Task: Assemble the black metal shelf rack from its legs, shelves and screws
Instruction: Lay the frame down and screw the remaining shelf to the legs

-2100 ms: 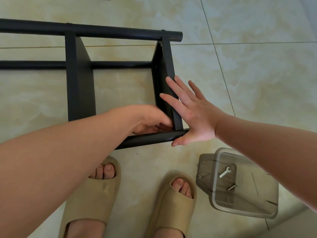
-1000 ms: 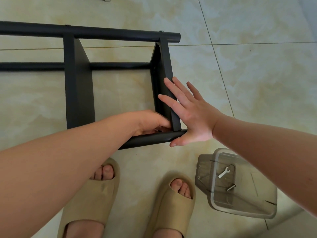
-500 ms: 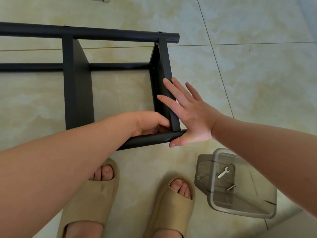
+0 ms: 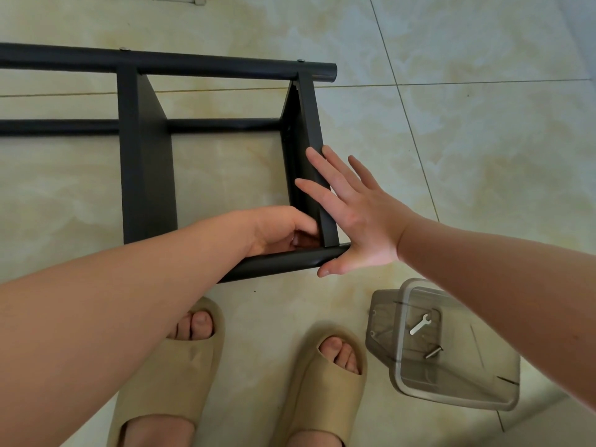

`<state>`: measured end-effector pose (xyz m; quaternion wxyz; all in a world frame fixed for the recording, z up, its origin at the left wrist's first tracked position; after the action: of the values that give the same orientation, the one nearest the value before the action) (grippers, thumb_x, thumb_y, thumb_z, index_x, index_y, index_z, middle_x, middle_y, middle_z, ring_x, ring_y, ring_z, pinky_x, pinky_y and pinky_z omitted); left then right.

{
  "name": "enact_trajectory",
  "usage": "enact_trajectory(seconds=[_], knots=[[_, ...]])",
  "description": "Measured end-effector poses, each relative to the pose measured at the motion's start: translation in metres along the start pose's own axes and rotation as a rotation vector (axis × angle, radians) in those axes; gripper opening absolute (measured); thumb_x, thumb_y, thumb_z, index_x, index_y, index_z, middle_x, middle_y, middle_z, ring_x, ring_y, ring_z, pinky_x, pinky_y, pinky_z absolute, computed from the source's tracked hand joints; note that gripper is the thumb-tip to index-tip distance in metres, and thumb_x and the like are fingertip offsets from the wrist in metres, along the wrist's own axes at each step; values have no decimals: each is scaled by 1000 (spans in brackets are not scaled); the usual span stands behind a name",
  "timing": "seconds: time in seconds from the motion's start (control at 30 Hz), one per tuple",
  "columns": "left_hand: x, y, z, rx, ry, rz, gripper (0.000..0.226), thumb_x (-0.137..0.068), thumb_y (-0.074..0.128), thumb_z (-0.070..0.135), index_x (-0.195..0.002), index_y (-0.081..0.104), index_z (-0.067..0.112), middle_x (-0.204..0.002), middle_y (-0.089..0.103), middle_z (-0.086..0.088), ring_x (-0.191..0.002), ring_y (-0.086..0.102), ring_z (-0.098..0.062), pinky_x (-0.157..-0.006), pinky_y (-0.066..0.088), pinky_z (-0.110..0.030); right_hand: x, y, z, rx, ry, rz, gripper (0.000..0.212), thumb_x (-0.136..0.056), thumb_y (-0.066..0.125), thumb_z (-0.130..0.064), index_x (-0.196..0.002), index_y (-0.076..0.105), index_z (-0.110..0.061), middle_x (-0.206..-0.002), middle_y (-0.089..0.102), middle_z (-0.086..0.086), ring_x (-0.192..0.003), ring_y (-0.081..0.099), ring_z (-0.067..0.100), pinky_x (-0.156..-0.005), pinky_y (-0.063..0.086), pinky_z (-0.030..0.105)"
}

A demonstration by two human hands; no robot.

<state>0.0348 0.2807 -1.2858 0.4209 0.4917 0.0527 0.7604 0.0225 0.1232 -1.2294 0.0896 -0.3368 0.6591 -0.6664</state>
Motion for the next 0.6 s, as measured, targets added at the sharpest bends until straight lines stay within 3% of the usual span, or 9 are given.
enact_trajectory(seconds=[0.07,0.13,0.23,0.37,0.6], knots=[[-1,1,0,-90,16,44,20,-93,57,12,-101,74,6,-92,72,-13,-77,68,-22,-73,54,-30,0,0,0,1,0,-5,131,-59,46,-94,-160,12,-18,-168,-17,11,-154,-17,32,-124,1,58],[-2,1,0,-118,72,75,15,-92,58,7,-92,73,7,-84,72,-11,-73,69,-21,-70,54,-29,0,0,0,1,-2,-5,131,-59,46,-94,-160,12,-18,-168,-17,11,-154,-17,32,-124,1,58],[-2,0,-1,-86,97,71,18,-91,56,0,-85,72,7,-79,72,-12,-69,69,-21,-67,55,-28,0,0,-1,-5,0,-1,130,-59,46,-94,-160,12,-19,-168,-17,10,-154,-17,31,-124,-1,56],[-2,1,-1,-41,80,47,17,-92,51,-1,-91,68,2,-84,65,-17,-70,66,-22,-70,54,-29,0,-1,0,-7,-1,0,130,-59,46,-94,-160,12,-19,-168,-16,10,-154,-17,31,-124,0,57],[0,3,1,-68,16,44,21,-94,52,11,-97,72,8,-89,71,-12,-72,68,-20,-66,53,-28,0,0,0,-2,-1,5,130,-59,46,-94,-160,12,-19,-168,-16,10,-155,-16,31,-124,-1,55]])
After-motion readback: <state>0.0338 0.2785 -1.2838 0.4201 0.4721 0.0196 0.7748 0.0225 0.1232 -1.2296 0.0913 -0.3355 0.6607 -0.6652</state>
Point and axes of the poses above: each hand's wrist, its own x-axis away from the middle knuckle, its own y-axis out of the palm, z = x × y, the point moved 2 cm from there along -x, towards the middle knuckle
